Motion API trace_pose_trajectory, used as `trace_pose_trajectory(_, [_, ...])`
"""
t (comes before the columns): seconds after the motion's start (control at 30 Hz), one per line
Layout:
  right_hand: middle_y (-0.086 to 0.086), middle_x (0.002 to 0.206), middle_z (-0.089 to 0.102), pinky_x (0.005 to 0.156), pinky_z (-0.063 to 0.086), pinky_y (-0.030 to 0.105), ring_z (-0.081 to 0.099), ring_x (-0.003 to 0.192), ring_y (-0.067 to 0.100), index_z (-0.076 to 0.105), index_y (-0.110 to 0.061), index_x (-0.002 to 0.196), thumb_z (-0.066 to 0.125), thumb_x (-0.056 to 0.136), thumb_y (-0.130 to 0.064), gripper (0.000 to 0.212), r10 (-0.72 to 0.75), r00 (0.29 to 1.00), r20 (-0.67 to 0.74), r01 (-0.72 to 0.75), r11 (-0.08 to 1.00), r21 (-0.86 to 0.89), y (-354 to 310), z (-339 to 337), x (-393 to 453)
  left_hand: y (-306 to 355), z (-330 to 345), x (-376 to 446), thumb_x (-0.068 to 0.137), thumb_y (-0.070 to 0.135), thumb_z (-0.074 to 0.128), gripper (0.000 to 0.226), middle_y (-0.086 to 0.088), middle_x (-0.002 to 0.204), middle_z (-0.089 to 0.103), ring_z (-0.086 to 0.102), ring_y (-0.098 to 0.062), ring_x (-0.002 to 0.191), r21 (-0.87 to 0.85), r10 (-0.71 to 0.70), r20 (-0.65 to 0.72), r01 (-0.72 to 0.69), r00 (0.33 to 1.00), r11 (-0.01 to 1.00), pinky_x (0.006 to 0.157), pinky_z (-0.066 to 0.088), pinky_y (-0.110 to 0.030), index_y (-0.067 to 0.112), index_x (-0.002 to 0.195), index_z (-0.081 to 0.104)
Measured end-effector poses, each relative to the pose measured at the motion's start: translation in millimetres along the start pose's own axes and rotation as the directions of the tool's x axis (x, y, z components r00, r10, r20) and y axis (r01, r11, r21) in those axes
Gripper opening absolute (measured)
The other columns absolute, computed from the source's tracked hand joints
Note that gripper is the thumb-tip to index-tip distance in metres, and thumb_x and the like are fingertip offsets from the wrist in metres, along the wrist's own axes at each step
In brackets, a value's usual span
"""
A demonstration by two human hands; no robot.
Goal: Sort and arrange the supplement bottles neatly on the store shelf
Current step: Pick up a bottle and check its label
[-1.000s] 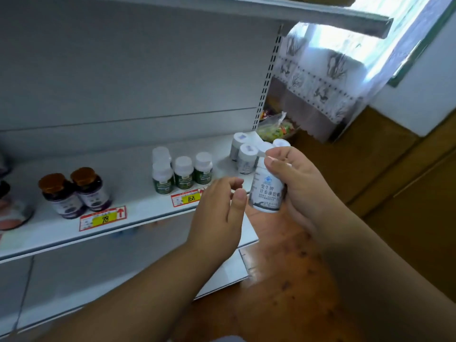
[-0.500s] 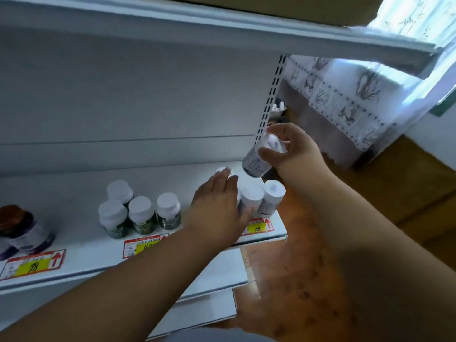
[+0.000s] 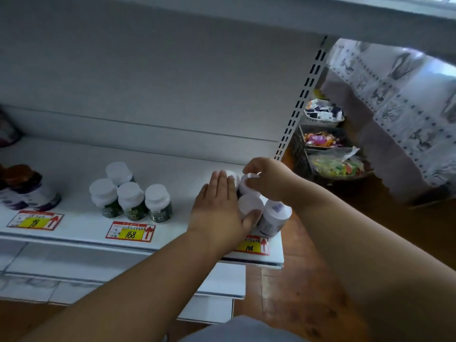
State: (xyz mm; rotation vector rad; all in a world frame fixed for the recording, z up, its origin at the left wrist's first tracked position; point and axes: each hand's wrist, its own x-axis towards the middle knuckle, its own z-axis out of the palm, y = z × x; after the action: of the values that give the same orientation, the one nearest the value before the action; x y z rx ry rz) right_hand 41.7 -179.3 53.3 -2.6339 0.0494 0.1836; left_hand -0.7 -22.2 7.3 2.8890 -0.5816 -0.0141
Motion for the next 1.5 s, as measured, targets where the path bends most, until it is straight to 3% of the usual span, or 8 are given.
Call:
trace_pose_trajectory(0.23, [-0.006, 0.108, 0.064, 0.063, 0.048, 0.021, 0.060, 0.083, 0.012, 0.061, -0.026, 0.114, 0.056, 0.086, -0.024, 0.028, -0.010, 1.000, -0.007, 0.009, 0.999, -0.039, 6.2, 5.5, 1.8, 2.0, 1.1, 0.7, 0.086, 0.074, 0.014, 0.092, -0.007, 0.162, -0.009, -0.010, -0.023, 0.148, 0.032, -0.007, 0.000, 0.007, 1.000, 0.999, 0.121, 0.006, -0.042, 0.014, 0.152, -0.009])
trace_pose_trajectory(0.43, [-0.002, 0.123, 0.059, 0.080, 0.044, 0.024, 0.059, 0.103, 0.015, 0.055, -0.025, 0.126, 0.057, 0.090, -0.031, 0.036, -0.047, 0.993, -0.108, 0.044, 0.999, -0.030, 0.7, 3.8, -7.2, 0.7, -10.9, -1.9, 0.089, 0.071, 0.017, 0.088, -0.007, 0.162, -0.005, -0.005, -0.022, 0.149, -0.001, -0.001, -0.050, 0.001, 0.999, 1.000, 0.120, 0.002, -0.037, 0.014, 0.153, -0.004])
trace_pose_trajectory(0.53, [-0.002, 0.123, 0.058, 0.082, 0.039, 0.021, 0.056, 0.108, 0.013, 0.056, -0.023, 0.125, 0.055, 0.092, -0.029, 0.033, -0.105, 0.974, -0.199, 0.106, 0.994, -0.004, -13.2, -0.7, -14.4, -11.8, -28.2, -11.3, 0.093, 0.060, 0.020, 0.077, -0.013, 0.156, 0.028, 0.026, -0.026, 0.143, -0.030, 0.027, -0.200, -0.033, 0.979, 0.999, 0.116, 0.019, -0.036, 0.008, 0.150, 0.025])
trace_pose_trajectory(0.63, [-0.003, 0.123, 0.057, 0.084, 0.039, 0.020, 0.055, 0.111, 0.012, 0.057, -0.022, 0.124, 0.056, 0.092, -0.029, 0.032, -0.148, 0.964, -0.222, 0.159, 0.987, 0.030, -41.8, 0.2, -19.5, -37.3, -40.6, -24.1, 0.089, 0.044, 0.037, 0.058, -0.015, 0.125, 0.061, 0.059, -0.031, 0.113, -0.069, 0.035, -0.318, -0.060, 0.947, 0.996, 0.097, 0.044, -0.040, 0.006, 0.129, 0.056])
trace_pose_trajectory(0.73, [-0.005, 0.119, 0.059, 0.085, 0.041, 0.020, 0.056, 0.108, 0.010, 0.059, -0.023, 0.122, 0.058, 0.090, -0.030, 0.032, -0.214, 0.945, -0.248, 0.239, 0.968, 0.074, -85.5, 8.7, -21.8, -72.4, -57.5, -41.6, 0.083, 0.037, 0.047, 0.046, -0.009, 0.109, 0.068, 0.064, -0.029, 0.094, -0.108, 0.001, -0.321, -0.037, 0.947, 0.993, 0.083, 0.052, -0.039, 0.011, 0.117, 0.064])
trace_pose_trajectory(1.1, [-0.010, 0.101, 0.061, 0.085, 0.048, 0.026, 0.057, 0.094, 0.005, 0.059, -0.029, 0.106, 0.064, 0.086, -0.033, 0.021, -0.357, 0.891, -0.282, 0.435, 0.848, 0.303, -349.1, 128.9, -9.7, -325.3, -124.0, -148.0, 0.082, 0.033, 0.050, 0.034, -0.003, 0.091, 0.063, 0.058, -0.027, 0.079, -0.117, -0.156, -0.462, 0.115, 0.873, 0.986, 0.065, 0.046, -0.035, 0.017, 0.110, 0.060])
trace_pose_trajectory(1.27, [-0.004, 0.104, 0.059, 0.083, 0.050, 0.031, 0.057, 0.090, 0.010, 0.059, -0.026, 0.108, 0.065, 0.087, -0.033, 0.023, -0.403, 0.895, -0.189, 0.445, 0.836, 0.321, -455.8, 183.2, 14.2, -428.7, -156.5, -185.7, 0.083, 0.034, 0.050, 0.032, -0.001, 0.096, 0.063, 0.057, -0.026, 0.085, -0.153, -0.294, -0.408, 0.253, 0.864, 0.955, 0.065, 0.049, -0.039, 0.021, 0.112, 0.056])
trace_pose_trajectory(1.5, [-0.004, 0.111, 0.058, 0.082, 0.047, 0.029, 0.057, 0.095, 0.011, 0.059, -0.021, 0.112, 0.060, 0.090, -0.032, 0.024, -0.364, 0.918, -0.160, 0.393, 0.893, 0.221, -526.4, 203.3, 95.9, -511.4, -166.6, -158.3, 0.084, 0.031, 0.053, 0.037, 0.000, 0.106, 0.059, 0.056, -0.024, 0.092, -0.211, -0.310, -0.440, 0.239, 0.843, 0.948, 0.070, 0.048, -0.036, 0.024, 0.120, 0.054])
